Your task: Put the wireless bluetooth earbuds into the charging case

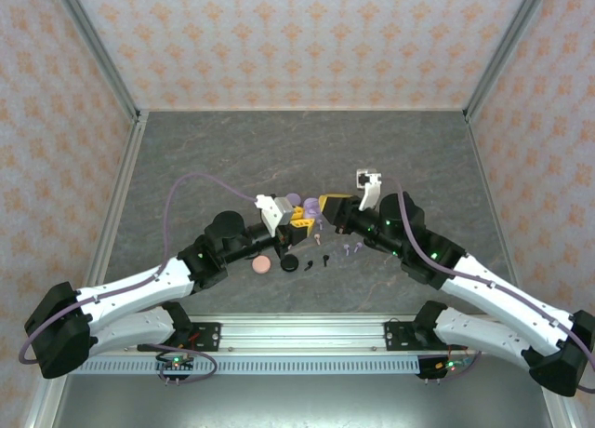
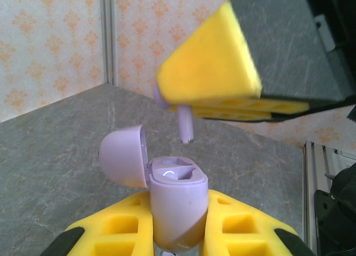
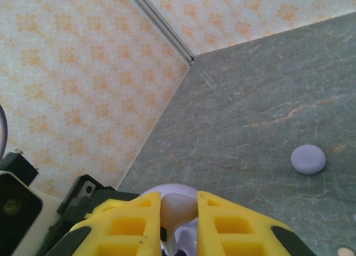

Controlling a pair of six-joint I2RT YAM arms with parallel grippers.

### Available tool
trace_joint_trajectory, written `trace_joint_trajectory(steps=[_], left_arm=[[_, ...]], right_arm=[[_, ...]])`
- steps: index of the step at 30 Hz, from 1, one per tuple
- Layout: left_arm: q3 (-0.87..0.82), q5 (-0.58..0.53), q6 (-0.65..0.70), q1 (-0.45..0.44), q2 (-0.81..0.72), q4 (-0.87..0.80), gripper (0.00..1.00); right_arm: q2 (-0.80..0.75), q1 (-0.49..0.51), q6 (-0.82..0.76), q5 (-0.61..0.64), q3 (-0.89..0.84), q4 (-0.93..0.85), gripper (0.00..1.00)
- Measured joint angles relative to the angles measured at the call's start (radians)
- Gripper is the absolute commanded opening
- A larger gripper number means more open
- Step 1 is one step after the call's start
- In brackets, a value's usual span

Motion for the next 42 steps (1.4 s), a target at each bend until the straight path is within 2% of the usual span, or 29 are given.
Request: trace_joint_trajectory(steps=[26, 30, 39, 42], left_arm=[[0.001, -0.007, 0.0, 0.0, 0.0, 0.0, 0.0], [0.001, -0.006, 0.0, 0.0, 0.0, -0.003, 0.0], [0.001, -0.006, 0.0, 0.0, 0.0, -0.004, 0.0], [0.001, -0.006, 0.0, 0.0, 0.0, 0.0, 0.0]], right_arm=[[0.024, 0.011, 0.044, -0.039, -0.028, 0.017, 0.2], [0.032, 0.011, 0.039, -0.049, -0.025, 0.011, 0.27], [0.031, 0.013, -0.016, -0.087, 0.051, -0.096, 0.63], [0.022, 0.011, -0.038, -0.085, 0.094, -0.142, 0.68]])
